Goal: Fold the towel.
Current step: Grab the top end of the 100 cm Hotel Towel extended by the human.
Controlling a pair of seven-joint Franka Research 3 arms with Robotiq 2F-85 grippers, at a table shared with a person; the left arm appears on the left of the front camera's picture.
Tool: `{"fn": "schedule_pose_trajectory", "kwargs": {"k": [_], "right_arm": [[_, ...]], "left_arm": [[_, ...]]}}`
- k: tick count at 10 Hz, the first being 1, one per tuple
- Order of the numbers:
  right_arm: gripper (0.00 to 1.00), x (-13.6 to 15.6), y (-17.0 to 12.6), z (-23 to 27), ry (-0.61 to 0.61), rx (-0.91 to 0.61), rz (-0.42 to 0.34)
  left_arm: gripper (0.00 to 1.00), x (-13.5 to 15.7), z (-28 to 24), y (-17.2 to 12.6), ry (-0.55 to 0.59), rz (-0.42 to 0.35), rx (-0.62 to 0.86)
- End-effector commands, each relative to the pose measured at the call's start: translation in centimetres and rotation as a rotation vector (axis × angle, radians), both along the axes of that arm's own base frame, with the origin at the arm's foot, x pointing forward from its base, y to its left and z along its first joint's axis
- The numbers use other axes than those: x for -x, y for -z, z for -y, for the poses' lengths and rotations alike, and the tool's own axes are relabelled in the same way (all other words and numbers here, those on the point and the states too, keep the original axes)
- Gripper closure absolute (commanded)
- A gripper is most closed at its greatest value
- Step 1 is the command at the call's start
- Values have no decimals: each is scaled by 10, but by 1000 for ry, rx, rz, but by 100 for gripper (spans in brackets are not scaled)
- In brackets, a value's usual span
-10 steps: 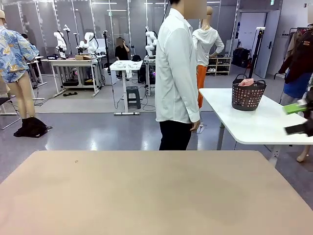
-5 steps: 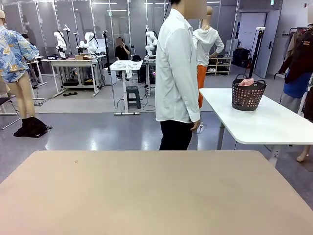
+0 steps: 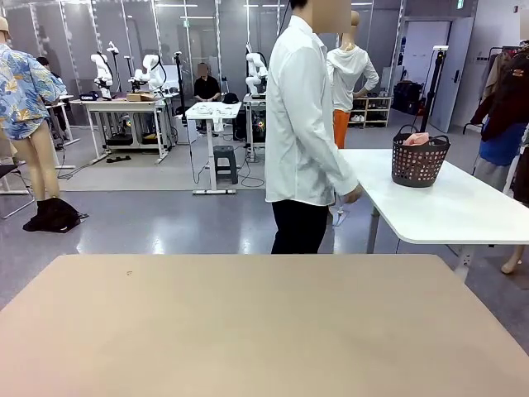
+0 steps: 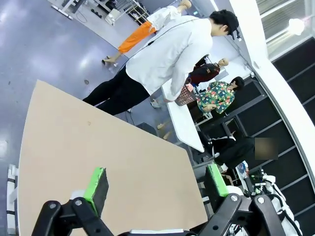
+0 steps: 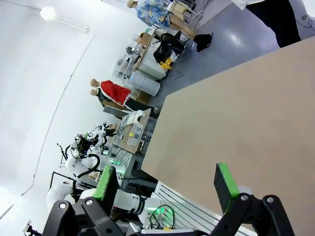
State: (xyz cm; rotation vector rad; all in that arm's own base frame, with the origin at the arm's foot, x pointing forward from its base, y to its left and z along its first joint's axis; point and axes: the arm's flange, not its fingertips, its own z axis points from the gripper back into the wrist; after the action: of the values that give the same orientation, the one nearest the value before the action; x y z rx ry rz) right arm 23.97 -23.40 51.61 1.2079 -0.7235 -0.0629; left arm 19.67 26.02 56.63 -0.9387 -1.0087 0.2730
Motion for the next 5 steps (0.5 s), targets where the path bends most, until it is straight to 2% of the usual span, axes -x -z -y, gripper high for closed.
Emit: {"fn": "schedule_pose_trajectory", "kwargs": {"k": [1, 5], "right_arm": [[0, 3, 1, 4, 7, -16, 0], [0, 3, 1, 4, 7, -16, 0]], "left_arm": [[0, 5, -4, 1, -7, 13, 12], [0, 5, -4, 1, -7, 13, 12]]}}
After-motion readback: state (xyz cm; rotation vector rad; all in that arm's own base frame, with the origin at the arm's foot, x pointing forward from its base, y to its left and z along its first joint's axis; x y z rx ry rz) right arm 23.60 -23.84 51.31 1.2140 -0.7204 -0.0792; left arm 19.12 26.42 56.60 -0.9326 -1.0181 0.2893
